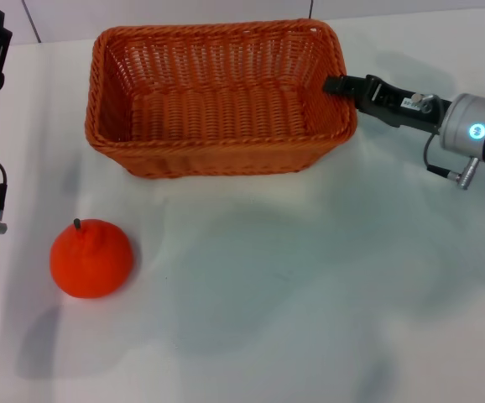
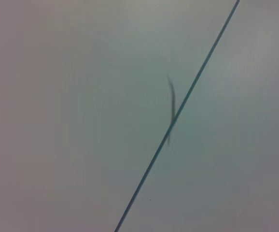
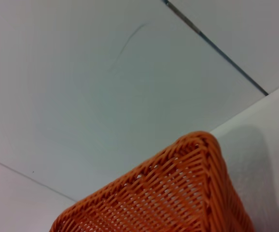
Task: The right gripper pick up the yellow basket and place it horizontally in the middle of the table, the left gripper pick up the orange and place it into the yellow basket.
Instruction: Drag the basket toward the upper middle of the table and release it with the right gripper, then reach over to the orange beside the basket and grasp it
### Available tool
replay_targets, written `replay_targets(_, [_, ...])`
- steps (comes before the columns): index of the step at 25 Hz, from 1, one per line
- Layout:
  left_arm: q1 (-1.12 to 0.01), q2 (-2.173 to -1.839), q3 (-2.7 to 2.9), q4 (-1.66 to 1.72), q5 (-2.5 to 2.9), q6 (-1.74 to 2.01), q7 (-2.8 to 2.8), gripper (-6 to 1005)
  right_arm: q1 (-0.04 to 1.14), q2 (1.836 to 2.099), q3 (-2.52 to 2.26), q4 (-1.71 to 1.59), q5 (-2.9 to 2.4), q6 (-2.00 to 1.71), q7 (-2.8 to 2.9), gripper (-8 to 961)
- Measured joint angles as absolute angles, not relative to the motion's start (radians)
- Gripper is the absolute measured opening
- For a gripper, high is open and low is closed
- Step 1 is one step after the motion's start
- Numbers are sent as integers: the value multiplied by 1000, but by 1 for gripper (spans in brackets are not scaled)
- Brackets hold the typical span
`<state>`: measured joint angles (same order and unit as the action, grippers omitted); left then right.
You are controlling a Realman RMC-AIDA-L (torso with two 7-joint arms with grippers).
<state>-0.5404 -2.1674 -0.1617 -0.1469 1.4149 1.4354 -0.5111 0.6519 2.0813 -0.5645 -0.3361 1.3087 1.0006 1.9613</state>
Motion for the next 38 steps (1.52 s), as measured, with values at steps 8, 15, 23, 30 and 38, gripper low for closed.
replay_targets(8, [-493,-2160,-9,30,1444,1520,-723,909,560,2060,-470,-439,1364,1063,1955,425])
replay_targets(15, [-391,-2149,278,319,1488,1577,-988,909,505,2044,-340,-503,1385,1127,1922,425])
replay_targets(23, [-359,-2101,322,480,1854,1615,-1177,908,508,2024,-262,-503,1386,1118,1900,425])
replay_targets(30, [-322,-2101,318,511,1976,1616,-1190,909,532,2017,-258,-500,1392,1093,1890,425])
replay_targets(38, [-304,-2111,321,516,2064,1609,-1183,906,555,2024,-258,-493,1396,1083,1880,425])
